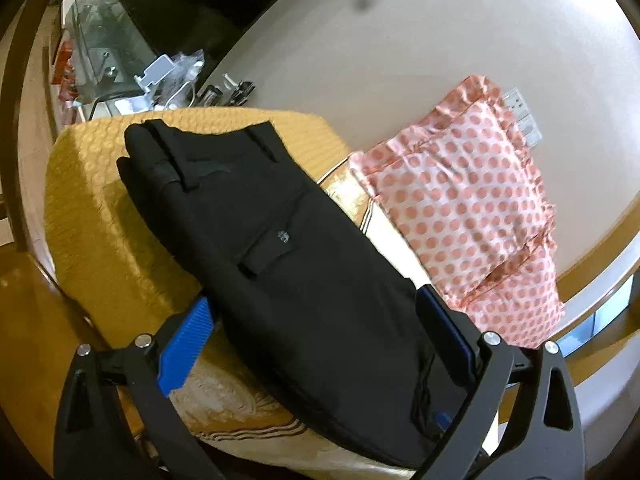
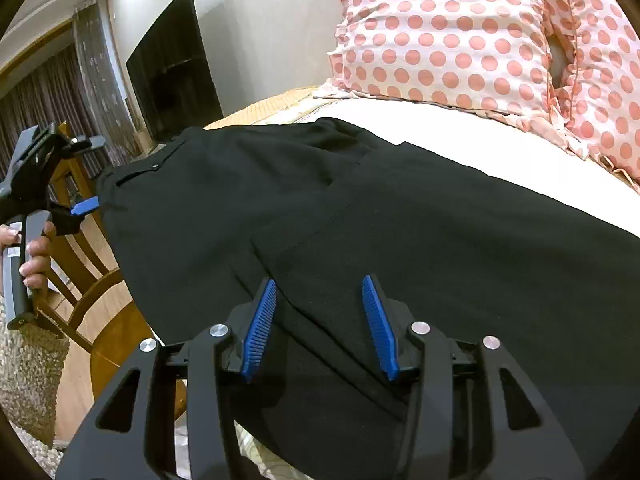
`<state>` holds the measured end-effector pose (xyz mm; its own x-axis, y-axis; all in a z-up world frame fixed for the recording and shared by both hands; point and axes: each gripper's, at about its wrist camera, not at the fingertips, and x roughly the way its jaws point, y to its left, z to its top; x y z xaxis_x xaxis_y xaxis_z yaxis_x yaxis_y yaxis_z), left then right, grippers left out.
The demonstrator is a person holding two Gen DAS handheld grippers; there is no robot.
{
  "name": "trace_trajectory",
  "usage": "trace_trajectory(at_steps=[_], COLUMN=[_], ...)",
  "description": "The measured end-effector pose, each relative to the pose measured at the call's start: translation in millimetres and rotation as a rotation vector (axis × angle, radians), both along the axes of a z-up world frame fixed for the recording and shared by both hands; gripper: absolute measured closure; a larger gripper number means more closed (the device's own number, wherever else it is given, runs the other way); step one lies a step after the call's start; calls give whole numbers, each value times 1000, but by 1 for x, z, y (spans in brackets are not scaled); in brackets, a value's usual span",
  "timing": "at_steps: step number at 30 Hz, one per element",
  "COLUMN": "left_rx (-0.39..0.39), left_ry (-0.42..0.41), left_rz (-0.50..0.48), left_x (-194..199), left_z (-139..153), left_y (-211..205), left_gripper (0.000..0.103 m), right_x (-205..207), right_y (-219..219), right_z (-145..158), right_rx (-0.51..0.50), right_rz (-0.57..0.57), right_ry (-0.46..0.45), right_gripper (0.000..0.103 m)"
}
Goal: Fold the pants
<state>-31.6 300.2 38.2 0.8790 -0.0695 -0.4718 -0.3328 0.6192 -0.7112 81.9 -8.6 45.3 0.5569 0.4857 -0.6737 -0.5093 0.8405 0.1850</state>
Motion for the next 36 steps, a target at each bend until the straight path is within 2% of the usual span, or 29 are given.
trace_trajectory(at_steps=[4,7,10,11,12,13,14,19,20,22,24,29,31,33,36], left_rx=[-11,-33,-26,-20,16,49,88,354,434,526,616,780,844,874,948], left_ry=[70,90,131,144,169,176,183,159,139,109,59,-85,-168,-215,-202], left_rz=[84,148,178,184,195,192,190,137,106,52,-45,-325,-489,-649,-860], left_x=[0,0,6,7,10,12,14,30,38,50,69,97,95,89,76], left_z=[-12,-21,-22,-22,-19,-16,-10,39,57,78,105,142,144,132,88], left_y=[15,26,31,32,31,29,27,-13,-32,-62,-107,-234,-302,-360,-429], left_gripper=[13,24,48,67,79,82,88,91,92,92,92,93,93,92,93], right_x=[0,-2,-5,-7,-10,-13,-14,-24,-26,-32,-39,-59,-69,-76,-85], right_y=[-1,-1,-11,-16,-24,-33,-42,-101,-111,-138,-161,-219,-237,-252,-271], right_z=[-1,0,3,6,9,12,15,29,31,35,37,36,35,32,24], right_rx=[8,12,53,65,76,83,92,146,151,170,185,237,245,249,264], right_rz=[-4,-7,-25,-35,-52,-73,-93,-229,-251,-318,-379,-553,-610,-661,-722], right_ry=[-4,-12,-11,-17,-29,-39,-45,-84,-92,-112,-126,-128,-130,-128,-106], right_gripper=[56,56,56,56,56,56,55,50,51,51,51,50,50,50,51])
